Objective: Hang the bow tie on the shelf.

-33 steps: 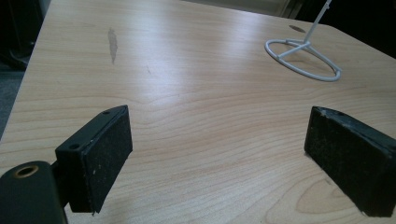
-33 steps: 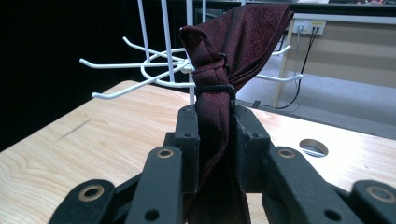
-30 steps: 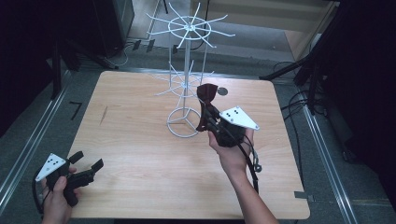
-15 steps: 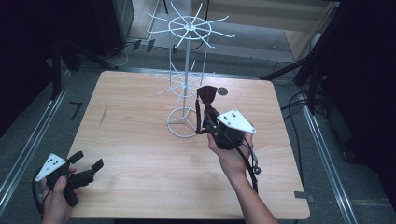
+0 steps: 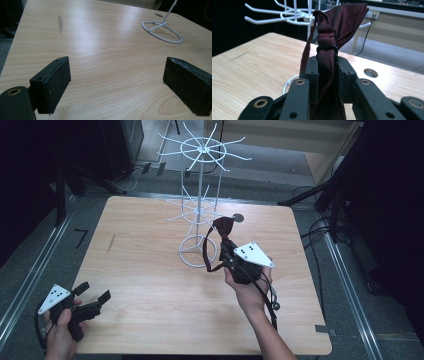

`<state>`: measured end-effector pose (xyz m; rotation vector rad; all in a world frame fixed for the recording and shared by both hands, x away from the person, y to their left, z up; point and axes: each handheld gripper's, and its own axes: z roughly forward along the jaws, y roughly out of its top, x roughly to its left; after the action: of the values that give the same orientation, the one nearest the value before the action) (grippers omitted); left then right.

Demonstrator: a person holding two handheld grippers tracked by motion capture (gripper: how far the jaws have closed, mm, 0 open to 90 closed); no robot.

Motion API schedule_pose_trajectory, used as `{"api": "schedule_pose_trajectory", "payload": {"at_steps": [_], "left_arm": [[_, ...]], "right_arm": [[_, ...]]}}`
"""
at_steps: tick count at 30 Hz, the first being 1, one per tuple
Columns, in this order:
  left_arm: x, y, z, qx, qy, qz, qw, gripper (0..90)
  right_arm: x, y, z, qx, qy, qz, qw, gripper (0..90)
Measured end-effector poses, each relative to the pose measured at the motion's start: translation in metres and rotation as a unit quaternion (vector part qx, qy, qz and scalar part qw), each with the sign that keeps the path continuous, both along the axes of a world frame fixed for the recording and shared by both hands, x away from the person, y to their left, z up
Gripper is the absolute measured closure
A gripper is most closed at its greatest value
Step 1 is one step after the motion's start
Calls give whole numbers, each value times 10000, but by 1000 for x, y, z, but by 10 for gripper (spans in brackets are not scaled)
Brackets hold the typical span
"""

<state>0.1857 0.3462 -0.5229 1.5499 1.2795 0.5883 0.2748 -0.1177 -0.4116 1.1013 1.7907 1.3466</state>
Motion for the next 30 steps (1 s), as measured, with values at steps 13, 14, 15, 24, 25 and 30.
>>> {"api": "schedule_pose_trajectory", "payload": {"at_steps": [13, 14, 15, 24, 25, 30], "left_arm": [[0, 0, 0, 11, 1, -4, 10000, 82], [0, 0, 0, 12, 1, -4, 10000, 82], [0, 0, 0, 17, 4, -6, 10000, 82], [0, 0, 0, 31, 3, 5, 10000, 82], [0, 0, 0, 35, 6, 7, 10000, 82], [0, -1, 0, 64, 30, 15, 10000, 82]], "right_arm": [[-14, -5, 20, 161, -281, 86, 9994, 748], [-14, -6, 21, 181, -284, 81, 9994, 748], [-14, -7, 23, 182, -299, 76, 9994, 748], [-21, -28, 29, 125, -332, -48, 9994, 748], [-21, -31, 29, 136, -322, -58, 9994, 748], [-26, -38, 29, 149, -306, -12, 9994, 748]]}}
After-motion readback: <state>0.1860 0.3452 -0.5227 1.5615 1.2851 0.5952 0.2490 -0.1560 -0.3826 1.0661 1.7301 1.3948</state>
